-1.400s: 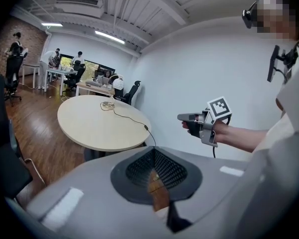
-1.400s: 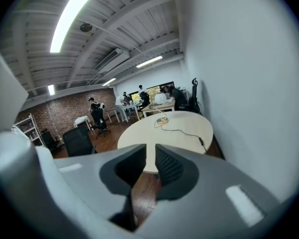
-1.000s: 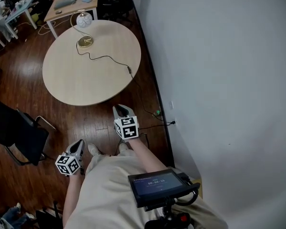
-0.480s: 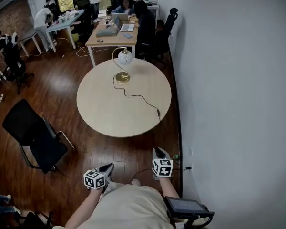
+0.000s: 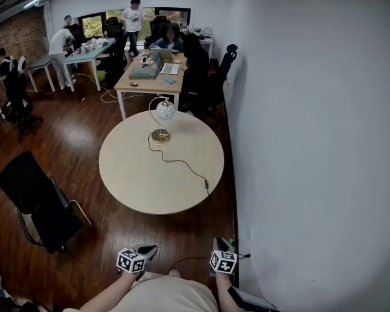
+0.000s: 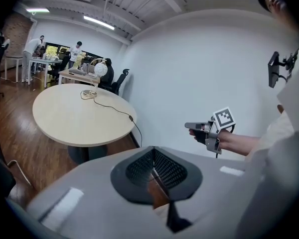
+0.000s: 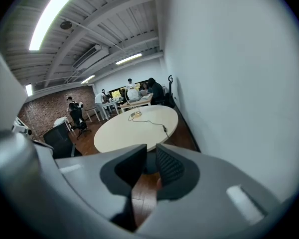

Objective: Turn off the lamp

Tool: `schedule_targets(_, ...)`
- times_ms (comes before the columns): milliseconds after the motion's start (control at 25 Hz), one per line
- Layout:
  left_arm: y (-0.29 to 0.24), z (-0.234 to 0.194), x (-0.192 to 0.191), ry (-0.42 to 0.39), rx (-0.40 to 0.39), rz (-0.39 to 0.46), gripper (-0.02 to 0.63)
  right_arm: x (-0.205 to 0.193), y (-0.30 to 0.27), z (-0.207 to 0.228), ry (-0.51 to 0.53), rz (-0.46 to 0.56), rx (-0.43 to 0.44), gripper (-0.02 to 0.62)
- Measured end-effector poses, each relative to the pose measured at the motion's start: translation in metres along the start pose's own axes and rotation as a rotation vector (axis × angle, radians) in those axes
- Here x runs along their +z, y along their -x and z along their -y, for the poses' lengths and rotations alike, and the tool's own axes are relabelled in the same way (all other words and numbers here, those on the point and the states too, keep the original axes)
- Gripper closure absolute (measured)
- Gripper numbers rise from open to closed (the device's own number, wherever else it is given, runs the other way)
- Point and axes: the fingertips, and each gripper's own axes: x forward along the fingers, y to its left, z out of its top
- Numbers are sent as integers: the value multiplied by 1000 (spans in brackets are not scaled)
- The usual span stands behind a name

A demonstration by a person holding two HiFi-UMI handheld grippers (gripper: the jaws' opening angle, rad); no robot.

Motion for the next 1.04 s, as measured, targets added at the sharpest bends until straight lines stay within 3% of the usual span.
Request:
schedule_targets(240, 8, 32, 11, -9, -19, -18, 601, 8, 38, 2, 118, 5, -29, 555)
schedule_targets(600, -14, 27, -27, -22, -51, -74, 601, -22, 8, -11, 135, -15, 18, 565)
schedule_targets(1040, -17, -8, -40, 13, 4, -37, 601, -48, -15, -16, 145, -22, 47, 568)
